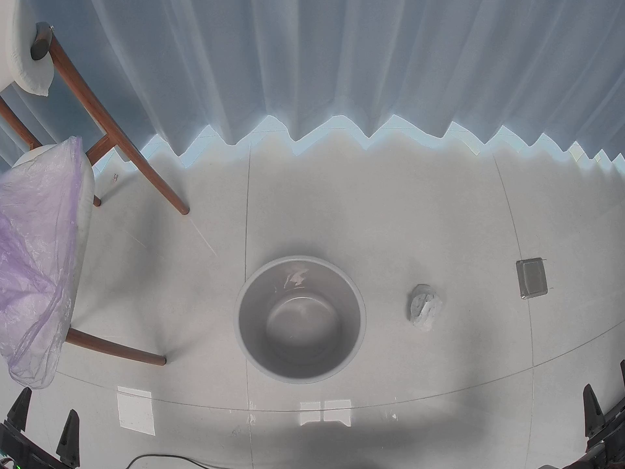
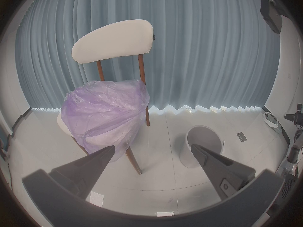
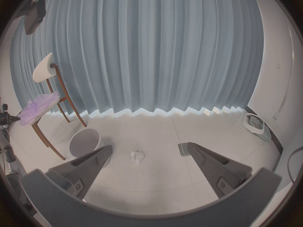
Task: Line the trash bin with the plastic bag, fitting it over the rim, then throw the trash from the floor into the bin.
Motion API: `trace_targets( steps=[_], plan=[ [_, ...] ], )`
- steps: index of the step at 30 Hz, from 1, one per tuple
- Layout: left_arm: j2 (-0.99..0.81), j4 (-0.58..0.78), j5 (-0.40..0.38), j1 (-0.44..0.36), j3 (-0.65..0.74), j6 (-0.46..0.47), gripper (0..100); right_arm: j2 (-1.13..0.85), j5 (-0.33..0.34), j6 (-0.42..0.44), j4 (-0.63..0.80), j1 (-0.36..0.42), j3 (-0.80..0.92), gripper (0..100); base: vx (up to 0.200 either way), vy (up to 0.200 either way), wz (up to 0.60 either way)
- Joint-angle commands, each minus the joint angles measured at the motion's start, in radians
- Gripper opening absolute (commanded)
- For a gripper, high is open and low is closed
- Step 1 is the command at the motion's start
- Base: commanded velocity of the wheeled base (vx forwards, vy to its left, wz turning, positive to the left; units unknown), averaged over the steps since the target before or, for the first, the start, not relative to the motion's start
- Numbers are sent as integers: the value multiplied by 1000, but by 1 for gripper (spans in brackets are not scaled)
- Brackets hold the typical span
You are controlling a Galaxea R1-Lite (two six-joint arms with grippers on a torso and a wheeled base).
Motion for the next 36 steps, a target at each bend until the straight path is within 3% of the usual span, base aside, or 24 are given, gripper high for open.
trace_targets(
  steps=[1, 15, 17, 22, 27, 33, 34, 36],
  plan=[
    [-16, -1, -2, 1, 18, 0, 100, -15, 0, -1, 0, 0, 18, 100, 0, 0, 0],
    [-16, -18, -3, 1, 18, 0, 100, -15, 0, -1, 0, 0, 18, 100, 0, 0, 0],
    [-16, -220, 3, 1, 18, -3, 100, -15, 0, -1, 0, 0, 18, 100, 0, 0, 0],
    [-16, -168, 28, 1, 18, 7, 100, -15, 0, -1, 0, 0, 18, 100, 0, 0, 0],
    [-16, -277, 35, 3, 10, 19, 100, -15, 0, -1, 0, 0, 18, 100, 0, 0, 0],
    [67, -296, 21, -8, -139, 62, 100, -15, 0, -1, 0, 0, 18, 100, 0, 0, 0],
    [200, -274, 21, -51, -255, 74, 100, -15, 0, -1, 0, 0, 18, 100, 0, 0, 0],
    [284, -230, 26, -71, -327, 108, 100, -15, 0, -1, 0, 0, 18, 100, 0, 0, 0]
  ],
)
